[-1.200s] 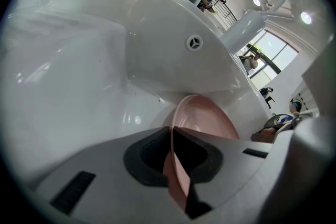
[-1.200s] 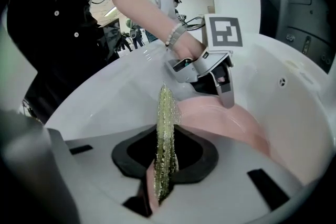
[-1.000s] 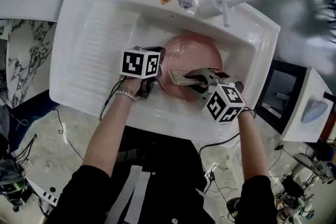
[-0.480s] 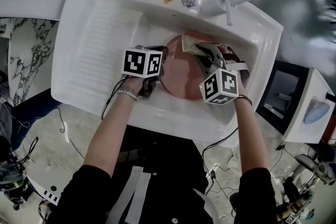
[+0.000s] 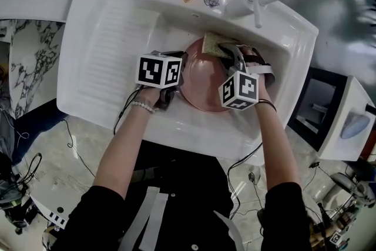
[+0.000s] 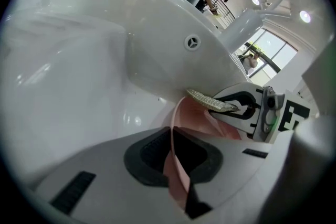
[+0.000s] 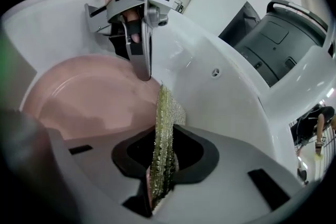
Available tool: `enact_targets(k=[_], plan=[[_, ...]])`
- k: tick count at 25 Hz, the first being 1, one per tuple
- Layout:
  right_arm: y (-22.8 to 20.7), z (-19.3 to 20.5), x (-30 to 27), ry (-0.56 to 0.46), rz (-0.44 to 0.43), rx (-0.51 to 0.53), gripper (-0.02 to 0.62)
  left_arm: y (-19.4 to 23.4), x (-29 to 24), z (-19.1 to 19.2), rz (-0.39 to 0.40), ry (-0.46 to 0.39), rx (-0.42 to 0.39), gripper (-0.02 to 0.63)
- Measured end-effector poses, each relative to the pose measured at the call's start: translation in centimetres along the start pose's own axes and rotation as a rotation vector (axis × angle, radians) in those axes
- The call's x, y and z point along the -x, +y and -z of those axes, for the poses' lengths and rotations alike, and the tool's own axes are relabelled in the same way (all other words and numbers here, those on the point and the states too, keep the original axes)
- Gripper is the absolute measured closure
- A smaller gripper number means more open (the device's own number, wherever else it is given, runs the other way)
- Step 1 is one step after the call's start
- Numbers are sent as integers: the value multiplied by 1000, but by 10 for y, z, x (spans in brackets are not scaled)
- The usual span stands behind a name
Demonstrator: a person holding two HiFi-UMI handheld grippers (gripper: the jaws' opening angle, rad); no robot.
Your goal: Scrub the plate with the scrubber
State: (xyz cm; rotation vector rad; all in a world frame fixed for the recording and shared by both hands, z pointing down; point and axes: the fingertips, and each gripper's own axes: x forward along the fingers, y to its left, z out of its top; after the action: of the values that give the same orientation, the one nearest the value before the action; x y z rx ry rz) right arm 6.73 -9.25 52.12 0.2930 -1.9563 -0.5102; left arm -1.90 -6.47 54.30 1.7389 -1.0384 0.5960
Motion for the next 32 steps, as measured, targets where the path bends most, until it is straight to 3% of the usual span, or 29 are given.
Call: enact_targets(k=[8, 32], plan=[[9, 2, -7, 14, -3, 37, 520, 0, -1, 1, -3, 1, 3, 591], [17, -11, -3, -5, -8, 17, 522, 2, -4, 4, -2, 2, 37, 591]])
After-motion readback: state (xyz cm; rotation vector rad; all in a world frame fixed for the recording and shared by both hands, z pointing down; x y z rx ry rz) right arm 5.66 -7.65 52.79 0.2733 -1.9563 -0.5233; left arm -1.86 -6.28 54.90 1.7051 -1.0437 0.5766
